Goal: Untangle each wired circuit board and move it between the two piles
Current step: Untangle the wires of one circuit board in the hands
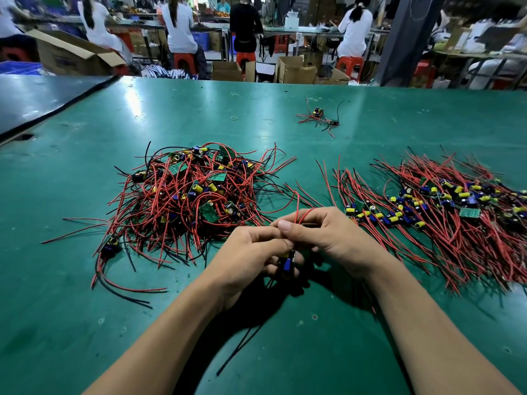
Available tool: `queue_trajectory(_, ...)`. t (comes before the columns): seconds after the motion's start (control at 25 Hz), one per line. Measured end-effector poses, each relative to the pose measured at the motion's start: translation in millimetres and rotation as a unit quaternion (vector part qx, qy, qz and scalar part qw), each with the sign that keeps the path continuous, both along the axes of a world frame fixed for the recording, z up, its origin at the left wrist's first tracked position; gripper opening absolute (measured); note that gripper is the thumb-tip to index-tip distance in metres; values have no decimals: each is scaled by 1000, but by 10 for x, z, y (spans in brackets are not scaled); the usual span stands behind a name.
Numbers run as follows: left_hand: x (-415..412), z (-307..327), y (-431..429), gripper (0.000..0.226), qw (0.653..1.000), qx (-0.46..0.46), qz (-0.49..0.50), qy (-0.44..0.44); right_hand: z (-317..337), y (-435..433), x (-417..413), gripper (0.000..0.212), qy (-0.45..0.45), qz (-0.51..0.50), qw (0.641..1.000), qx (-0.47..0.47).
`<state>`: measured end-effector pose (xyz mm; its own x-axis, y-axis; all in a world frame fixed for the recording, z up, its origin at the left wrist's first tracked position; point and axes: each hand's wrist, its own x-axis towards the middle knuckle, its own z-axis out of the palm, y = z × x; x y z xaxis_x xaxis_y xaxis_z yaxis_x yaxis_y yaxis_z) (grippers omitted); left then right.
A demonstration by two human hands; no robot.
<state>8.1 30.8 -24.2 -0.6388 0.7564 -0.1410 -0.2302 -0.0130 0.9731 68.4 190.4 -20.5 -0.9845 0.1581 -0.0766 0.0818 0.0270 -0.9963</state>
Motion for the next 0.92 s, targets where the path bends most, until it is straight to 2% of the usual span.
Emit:
queue_trajectory(0.08, -20, -5, -4, 13, 1000, -7, -4, -5, 0, 50, -4, 24, 22, -55, 997, 40)
queue_trajectory(0.16, -22, -16, 0, 11, 1000, -12, -14, -2, -15, 105, -24, 29, 44, -107, 989, 94)
queue_trajectory(0.28, -14, -43, 13, 11, 999, -30, -20, 22, -64, 89, -65, 33, 31, -140, 980, 135)
queue_trajectory(0.4, -9, -46, 27, 15, 999, -35, -14, 31, -50, 12, -110, 36, 36, -115, 992, 27)
queue_trajectory(0.52, 15, -56, 62, 15, 1000, 3, 20, 15, -21, -40, -112, 35, 29, -86, 994, -52)
queue_trajectory(0.64, 39, -80, 88, 13, 998, 20, 55, 30, -44, -99, -75, 34, 12, -51, 997, -61)
queue_trajectory(0.8, 25, -67, 58, 25, 998, 26, 34, 37, -46, -105, -60, 39, -4, 33, 999, -37)
queue_trajectory(0.92, 18, -76, 44, 26, 999, 12, 18, 32, -71, -67, -47, 31, -10, 49, 997, -52)
